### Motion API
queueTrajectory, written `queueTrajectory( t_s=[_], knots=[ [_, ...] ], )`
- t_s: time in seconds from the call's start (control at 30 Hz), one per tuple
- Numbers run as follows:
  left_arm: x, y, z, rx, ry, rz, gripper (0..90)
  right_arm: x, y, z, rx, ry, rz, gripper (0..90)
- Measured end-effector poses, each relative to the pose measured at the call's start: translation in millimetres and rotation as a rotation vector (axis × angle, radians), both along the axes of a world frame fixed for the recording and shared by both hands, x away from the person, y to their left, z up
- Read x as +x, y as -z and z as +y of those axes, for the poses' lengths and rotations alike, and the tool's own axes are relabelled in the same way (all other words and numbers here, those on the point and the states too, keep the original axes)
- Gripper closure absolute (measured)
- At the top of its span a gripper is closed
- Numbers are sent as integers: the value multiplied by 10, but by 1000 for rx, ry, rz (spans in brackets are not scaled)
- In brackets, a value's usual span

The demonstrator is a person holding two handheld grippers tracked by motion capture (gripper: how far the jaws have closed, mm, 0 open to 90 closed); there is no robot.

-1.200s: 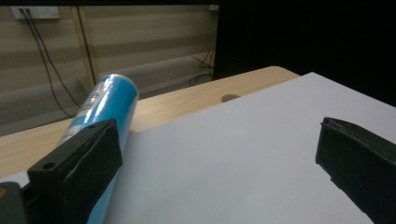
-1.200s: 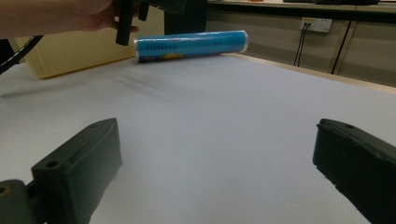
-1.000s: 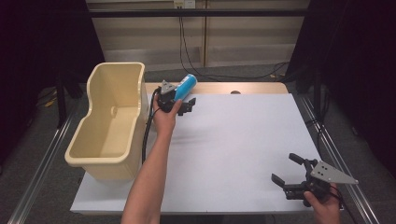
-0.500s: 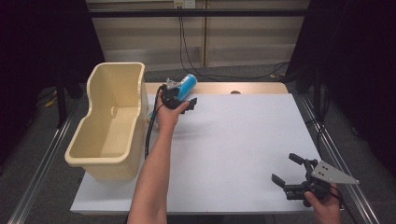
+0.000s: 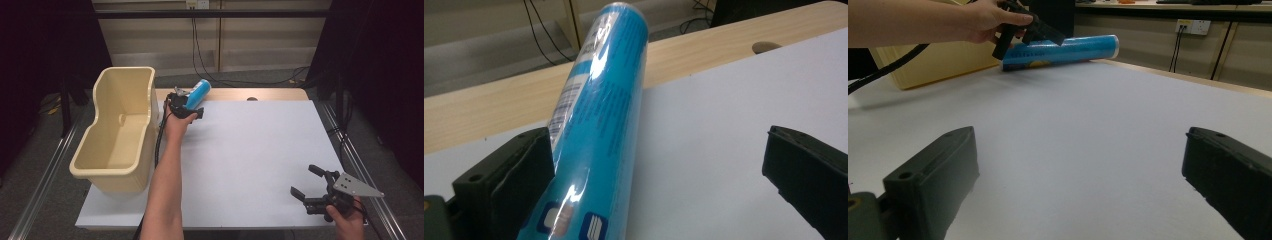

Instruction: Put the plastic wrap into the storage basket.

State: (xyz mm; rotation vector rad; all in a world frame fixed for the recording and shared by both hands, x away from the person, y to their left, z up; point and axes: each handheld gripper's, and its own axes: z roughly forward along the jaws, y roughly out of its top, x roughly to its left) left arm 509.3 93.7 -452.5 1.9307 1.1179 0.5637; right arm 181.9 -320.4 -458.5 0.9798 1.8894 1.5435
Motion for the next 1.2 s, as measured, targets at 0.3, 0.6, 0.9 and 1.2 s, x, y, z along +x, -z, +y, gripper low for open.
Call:
queueTrajectory(
  t_s=[0.3, 0.6, 0.9, 1.2],
  knots=[
    [39, 2, 48, 62, -19, 27, 22, 3, -2, 16, 0, -17, -2, 14],
    [46, 10, 37, 93, -54, 32, 67, 16, 3, 4, -1, -16, 0, 15],
    [-26, -91, -69, 127, 2, 58, 194, 19, -8, 0, -6, -15, -7, 15],
    [-7, 0, -126, 156, -22, 96, 156, 14, -4, -28, -4, -9, 0, 15]
  ],
)
